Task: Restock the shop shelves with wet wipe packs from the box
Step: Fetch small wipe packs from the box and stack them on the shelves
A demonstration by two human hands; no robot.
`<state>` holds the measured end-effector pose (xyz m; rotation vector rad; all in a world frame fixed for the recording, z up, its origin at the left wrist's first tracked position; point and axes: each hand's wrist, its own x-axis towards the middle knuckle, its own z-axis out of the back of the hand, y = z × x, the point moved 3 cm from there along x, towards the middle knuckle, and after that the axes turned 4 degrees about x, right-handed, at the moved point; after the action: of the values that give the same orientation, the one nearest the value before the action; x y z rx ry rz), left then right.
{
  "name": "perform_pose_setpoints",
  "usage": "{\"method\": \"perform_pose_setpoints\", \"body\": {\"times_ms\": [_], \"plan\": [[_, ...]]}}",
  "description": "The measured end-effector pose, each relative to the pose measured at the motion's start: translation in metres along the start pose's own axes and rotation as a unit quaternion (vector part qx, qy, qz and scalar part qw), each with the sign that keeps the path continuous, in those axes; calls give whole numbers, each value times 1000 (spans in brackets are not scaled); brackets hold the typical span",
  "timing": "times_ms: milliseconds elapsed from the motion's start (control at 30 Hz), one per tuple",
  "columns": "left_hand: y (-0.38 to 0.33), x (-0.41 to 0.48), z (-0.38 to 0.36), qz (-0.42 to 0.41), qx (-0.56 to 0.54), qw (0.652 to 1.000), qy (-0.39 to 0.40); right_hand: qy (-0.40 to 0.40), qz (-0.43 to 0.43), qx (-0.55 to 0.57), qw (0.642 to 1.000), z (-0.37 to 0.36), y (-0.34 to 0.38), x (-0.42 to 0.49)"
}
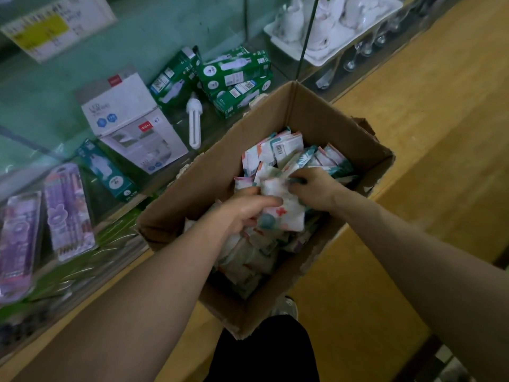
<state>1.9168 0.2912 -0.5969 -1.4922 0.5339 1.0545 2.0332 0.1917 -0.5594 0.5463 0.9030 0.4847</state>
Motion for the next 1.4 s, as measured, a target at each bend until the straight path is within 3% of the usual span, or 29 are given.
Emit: {"method": "perform_pose_setpoints", "body": {"times_ms": [67, 133, 233, 333, 500, 633, 700, 800, 933, 1033, 1233, 1400], "plan": [[1, -2, 0, -1, -41, 999, 11, -1, -30, 80, 996, 1, 0, 3], [1, -4, 4, -5, -42, 999, 10, -14, -31, 59, 998, -1, 0, 6], [2, -1, 13, -15, -2, 1000, -22, -45, -6, -5, 999, 0, -1, 11], [4, 2, 18, -22, 30, 996, -79, -72, 28, -170, 982, 4, -1, 8], [14, 2, 28, -8, 60, 986, -153, 37, 65, -429, 900, -20, -7, -5], [17, 0, 30, -2, 70, 985, -159, 57, 23, -575, 816, -35, -22, -4], [19, 1, 30, 4, 56, 985, -165, 54, 0, -597, 800, -36, -31, -3], [20, -1, 29, 10, 41, 985, -166, 14, 3, -535, 844, -33, -34, 0], [14, -9, 29, 2, 35, 983, -182, -45, 7, -349, 936, -16, -20, -3], [1, -21, 31, -8, 37, 978, -206, -80, -2, -225, 971, -3, -12, -16], [-34, -63, 20, -71, 18, 970, -232, -171, -18, -10, 985, 24, 11, -67], [-67, -115, -10, -142, 17, 960, -241, -284, -4, 108, 953, 46, 28, -127]]}}
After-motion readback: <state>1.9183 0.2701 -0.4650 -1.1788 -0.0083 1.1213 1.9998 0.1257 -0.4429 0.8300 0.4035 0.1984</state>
